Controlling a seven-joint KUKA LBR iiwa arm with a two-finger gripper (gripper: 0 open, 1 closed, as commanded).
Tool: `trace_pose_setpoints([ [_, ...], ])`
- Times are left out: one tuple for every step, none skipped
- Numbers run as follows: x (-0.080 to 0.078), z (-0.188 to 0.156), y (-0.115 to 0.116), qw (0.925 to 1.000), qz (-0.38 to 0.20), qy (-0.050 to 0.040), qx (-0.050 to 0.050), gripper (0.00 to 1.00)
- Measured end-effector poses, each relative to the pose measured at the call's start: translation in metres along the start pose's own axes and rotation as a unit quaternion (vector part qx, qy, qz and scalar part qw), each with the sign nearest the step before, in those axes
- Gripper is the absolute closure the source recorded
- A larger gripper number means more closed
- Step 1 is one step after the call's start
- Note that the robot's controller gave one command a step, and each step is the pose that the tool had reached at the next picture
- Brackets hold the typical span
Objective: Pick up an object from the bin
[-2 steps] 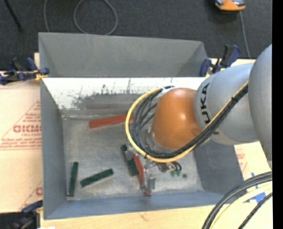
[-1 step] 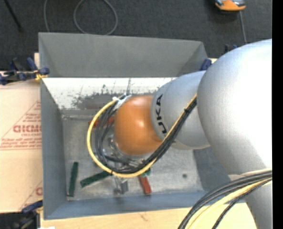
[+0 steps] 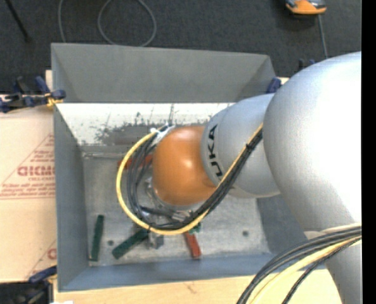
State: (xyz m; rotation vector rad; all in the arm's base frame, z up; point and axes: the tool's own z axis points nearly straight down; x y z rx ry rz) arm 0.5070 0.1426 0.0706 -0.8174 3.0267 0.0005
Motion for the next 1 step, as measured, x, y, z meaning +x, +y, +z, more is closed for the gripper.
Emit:
trace_pose_setpoints([
  [-0.0224,-0.2012,0.0147,1.0000,0.001,-0.0031,0.001,1.00],
])
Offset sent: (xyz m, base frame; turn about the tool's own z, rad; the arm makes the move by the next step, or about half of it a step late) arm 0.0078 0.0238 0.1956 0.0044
